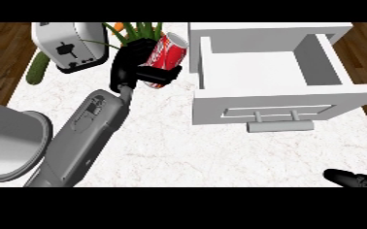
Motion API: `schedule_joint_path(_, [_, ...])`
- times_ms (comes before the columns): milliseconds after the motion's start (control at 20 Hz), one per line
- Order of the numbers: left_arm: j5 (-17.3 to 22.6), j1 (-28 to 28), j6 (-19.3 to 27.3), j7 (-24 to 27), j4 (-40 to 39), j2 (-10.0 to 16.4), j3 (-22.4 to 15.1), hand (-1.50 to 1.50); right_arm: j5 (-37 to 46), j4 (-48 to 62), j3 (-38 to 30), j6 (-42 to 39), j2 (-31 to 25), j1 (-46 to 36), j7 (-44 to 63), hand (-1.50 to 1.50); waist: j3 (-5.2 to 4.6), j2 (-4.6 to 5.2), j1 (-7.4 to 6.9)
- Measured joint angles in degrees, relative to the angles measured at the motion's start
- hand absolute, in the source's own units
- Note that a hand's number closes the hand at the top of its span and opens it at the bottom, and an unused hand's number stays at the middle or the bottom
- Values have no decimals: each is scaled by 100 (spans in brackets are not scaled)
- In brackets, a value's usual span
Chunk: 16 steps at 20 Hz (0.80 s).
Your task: Pick up the can, place it into the drawer and close the drawer
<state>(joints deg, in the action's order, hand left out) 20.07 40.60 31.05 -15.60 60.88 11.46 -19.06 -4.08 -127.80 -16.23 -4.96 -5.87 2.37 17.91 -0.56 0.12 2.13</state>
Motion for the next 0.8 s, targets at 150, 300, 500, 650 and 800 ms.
schedule_joint_path(150, [-66, -45, 196, -281, 157, 121, -84, 150, -15, -15, 40, -5, -13, -74, 31, -150, -2, -2, 92])
schedule_joint_path(300, [-142, -98, 385, -495, 314, 241, -163, 150, -31, 5, 82, -21, -26, -146, 47, -150, -1, 7, 185])
schedule_joint_path(500, [-277, -168, 721, -829, 534, 378, -297, 150, -57, 66, 148, -48, -35, -238, 71, -150, 4, 11, 309])
schedule_joint_path(650, [-388, -150, 914, -1033, 724, 385, -475, 150, -43, 89, 203, -47, -52, -340, 111, -150, 5, 17, 391])
schedule_joint_path(800, [-610, 972, 883, -1017, 605, 78, -562, -150, -36, 91, 218, -44, -77, -403, 150, -150, 45, 48, 556])
